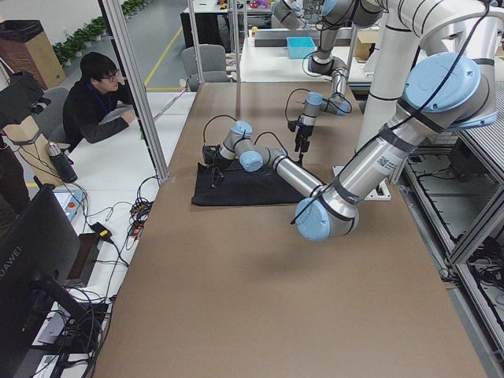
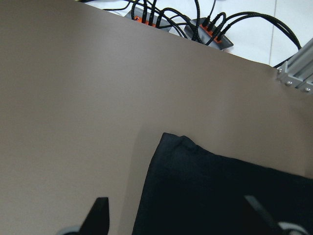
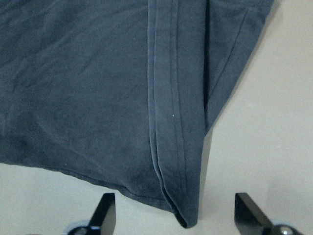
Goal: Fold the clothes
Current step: 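Hold the shirt ends with both grippers, pulling it taut, then open both grippers and draw the right gripper back from the shirt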
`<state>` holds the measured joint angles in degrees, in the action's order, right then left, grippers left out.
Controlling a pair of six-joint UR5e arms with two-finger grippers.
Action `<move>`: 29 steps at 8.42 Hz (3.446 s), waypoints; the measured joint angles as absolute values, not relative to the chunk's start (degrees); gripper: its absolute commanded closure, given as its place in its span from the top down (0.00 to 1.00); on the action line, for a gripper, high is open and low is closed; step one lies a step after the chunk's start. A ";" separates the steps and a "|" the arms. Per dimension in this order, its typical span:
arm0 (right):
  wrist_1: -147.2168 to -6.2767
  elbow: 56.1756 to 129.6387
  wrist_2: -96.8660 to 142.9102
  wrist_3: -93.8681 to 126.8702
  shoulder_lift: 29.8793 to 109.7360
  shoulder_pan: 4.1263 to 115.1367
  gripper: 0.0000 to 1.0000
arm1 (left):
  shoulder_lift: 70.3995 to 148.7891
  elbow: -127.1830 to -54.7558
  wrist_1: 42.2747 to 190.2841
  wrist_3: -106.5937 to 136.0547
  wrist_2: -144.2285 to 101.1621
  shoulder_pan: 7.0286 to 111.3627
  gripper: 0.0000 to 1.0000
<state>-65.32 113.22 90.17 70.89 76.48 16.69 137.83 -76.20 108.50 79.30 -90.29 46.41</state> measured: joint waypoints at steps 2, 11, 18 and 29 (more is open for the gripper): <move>-65.37 113.35 88.04 70.68 77.96 14.69 0.71 | 137.49 -76.42 108.59 79.42 -90.27 46.41 0.94; -65.95 113.33 82.28 68.03 77.94 11.80 0.00 | 135.88 -76.46 111.73 79.24 -90.26 46.49 0.94; -66.01 113.59 81.91 68.12 77.92 12.09 0.00 | 135.64 -76.46 111.65 79.53 -90.09 46.50 0.94; -64.70 127.05 91.32 103.64 92.89 10.56 0.00 | 135.79 -76.45 111.45 76.50 -88.00 46.53 0.94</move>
